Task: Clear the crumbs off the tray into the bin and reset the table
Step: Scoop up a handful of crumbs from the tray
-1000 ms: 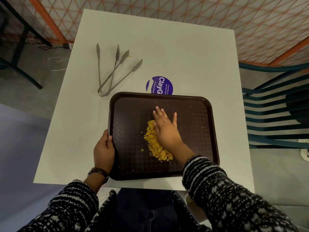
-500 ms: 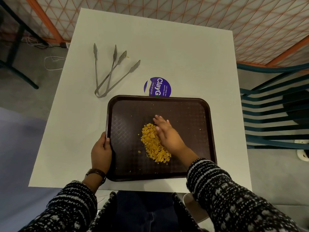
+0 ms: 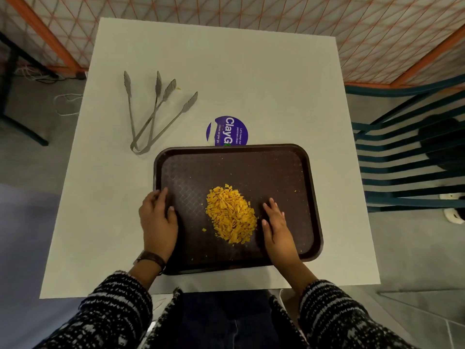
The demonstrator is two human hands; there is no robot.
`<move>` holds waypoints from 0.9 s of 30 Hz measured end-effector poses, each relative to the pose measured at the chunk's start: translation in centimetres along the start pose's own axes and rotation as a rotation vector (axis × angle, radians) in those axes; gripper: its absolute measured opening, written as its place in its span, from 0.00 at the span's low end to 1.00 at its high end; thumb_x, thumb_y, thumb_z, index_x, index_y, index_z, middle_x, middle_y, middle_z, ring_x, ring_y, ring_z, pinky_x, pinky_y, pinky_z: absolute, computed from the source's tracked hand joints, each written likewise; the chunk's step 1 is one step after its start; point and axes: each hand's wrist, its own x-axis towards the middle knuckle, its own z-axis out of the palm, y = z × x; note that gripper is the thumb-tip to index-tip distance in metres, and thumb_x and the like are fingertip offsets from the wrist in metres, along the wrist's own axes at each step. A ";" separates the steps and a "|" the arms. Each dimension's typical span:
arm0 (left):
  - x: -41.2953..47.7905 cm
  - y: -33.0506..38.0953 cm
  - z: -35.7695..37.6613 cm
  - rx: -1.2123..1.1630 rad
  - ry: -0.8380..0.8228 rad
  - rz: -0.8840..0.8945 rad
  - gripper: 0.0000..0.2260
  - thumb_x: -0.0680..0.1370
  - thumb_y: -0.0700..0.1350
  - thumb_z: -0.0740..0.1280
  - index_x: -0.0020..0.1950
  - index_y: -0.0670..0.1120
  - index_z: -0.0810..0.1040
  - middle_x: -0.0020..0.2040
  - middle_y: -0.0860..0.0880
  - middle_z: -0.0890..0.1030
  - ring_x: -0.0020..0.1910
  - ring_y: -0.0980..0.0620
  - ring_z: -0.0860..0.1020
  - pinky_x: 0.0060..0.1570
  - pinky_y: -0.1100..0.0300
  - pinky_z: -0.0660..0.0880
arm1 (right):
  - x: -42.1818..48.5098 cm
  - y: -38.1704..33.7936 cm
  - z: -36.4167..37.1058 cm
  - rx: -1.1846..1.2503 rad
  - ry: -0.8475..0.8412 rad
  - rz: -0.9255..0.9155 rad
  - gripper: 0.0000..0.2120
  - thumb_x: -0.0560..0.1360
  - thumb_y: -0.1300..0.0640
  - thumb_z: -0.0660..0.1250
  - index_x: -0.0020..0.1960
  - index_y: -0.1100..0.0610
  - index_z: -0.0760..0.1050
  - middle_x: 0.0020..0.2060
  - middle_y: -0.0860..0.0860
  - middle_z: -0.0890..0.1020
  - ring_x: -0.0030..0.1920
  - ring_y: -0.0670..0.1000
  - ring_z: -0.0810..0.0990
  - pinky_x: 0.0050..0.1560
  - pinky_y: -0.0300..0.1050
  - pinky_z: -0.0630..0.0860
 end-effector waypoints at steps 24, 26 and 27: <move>-1.9 5.6 10.1 -0.239 -0.355 0.279 0.25 0.78 0.59 0.46 0.71 0.49 0.63 0.71 0.54 0.62 0.72 0.58 0.58 0.75 0.50 0.46 | 0.7 -5.2 7.9 0.265 0.096 0.108 0.36 0.76 0.35 0.42 0.76 0.56 0.48 0.76 0.47 0.49 0.75 0.42 0.40 0.72 0.37 0.32; -2.1 6.0 10.3 -0.381 -0.353 0.198 0.23 0.78 0.56 0.50 0.68 0.48 0.68 0.70 0.51 0.68 0.70 0.56 0.63 0.73 0.47 0.55 | 1.2 -5.5 8.1 0.314 0.113 0.123 0.36 0.76 0.34 0.43 0.76 0.56 0.49 0.76 0.47 0.51 0.75 0.42 0.41 0.72 0.38 0.33; -2.2 6.4 10.1 -0.479 -0.359 0.154 0.21 0.78 0.55 0.51 0.67 0.50 0.69 0.68 0.52 0.69 0.68 0.58 0.66 0.71 0.51 0.60 | 1.3 -5.7 8.0 0.362 0.113 0.128 0.36 0.75 0.33 0.44 0.76 0.55 0.50 0.76 0.47 0.53 0.75 0.43 0.42 0.73 0.40 0.34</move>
